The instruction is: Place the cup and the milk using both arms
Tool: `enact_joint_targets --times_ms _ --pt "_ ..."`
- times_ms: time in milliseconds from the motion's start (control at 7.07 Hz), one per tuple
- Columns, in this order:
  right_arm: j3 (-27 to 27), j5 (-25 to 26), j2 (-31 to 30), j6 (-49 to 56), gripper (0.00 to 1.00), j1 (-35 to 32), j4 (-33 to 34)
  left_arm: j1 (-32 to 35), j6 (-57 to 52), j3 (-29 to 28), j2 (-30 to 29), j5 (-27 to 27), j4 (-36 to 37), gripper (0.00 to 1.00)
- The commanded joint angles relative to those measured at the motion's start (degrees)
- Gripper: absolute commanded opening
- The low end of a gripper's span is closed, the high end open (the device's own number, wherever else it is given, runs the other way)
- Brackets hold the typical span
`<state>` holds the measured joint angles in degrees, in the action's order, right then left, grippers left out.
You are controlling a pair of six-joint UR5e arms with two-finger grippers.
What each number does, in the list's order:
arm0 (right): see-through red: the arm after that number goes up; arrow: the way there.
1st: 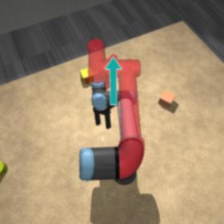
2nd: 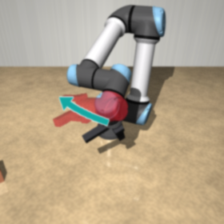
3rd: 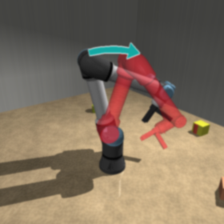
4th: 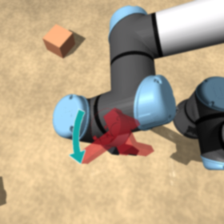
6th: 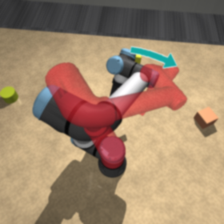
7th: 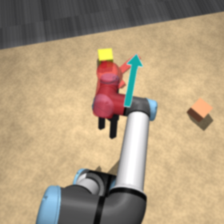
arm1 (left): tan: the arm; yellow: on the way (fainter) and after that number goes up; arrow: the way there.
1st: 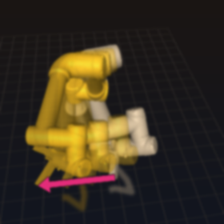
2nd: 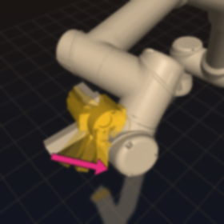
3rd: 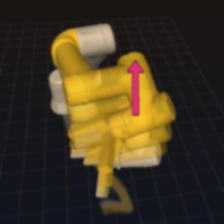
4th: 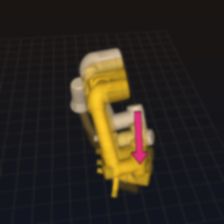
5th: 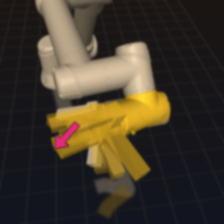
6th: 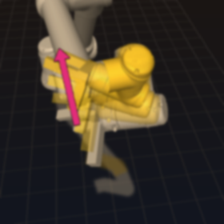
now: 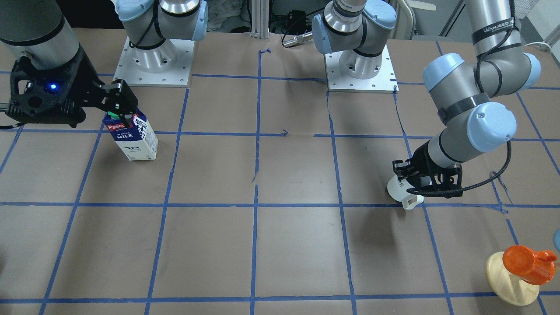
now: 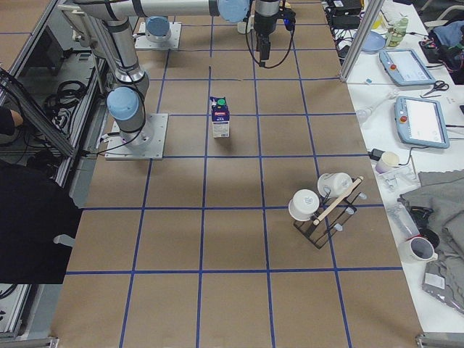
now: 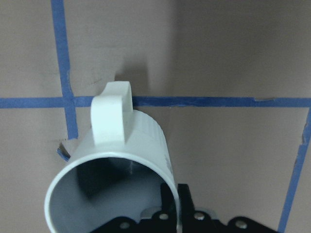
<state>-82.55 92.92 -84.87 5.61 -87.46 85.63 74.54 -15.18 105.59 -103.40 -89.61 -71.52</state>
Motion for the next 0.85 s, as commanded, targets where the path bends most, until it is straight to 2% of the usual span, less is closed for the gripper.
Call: enact_joint_targets --times_ms 0,283,424,707 --pt "-0.3 -0.1 0.0 -0.1 1.0 0.0 -0.4 9.7 10.3 -3.6 2.9 0.7 -5.5 0.0" --pt "-0.3 -0.2 0.0 -0.2 1.0 -0.1 -0.4 23.9 21.7 -4.7 2.7 4.4 -2.7 0.0" --pt "-0.3 0.2 0.0 -0.6 1.0 -0.1 -0.1 28.9 26.9 -4.4 1.7 5.0 2.6 0.0" --pt "-0.4 0.2 -0.1 -0.6 1.0 -0.1 0.1 35.5 37.4 -4.1 0.2 10.1 5.2 0.0"
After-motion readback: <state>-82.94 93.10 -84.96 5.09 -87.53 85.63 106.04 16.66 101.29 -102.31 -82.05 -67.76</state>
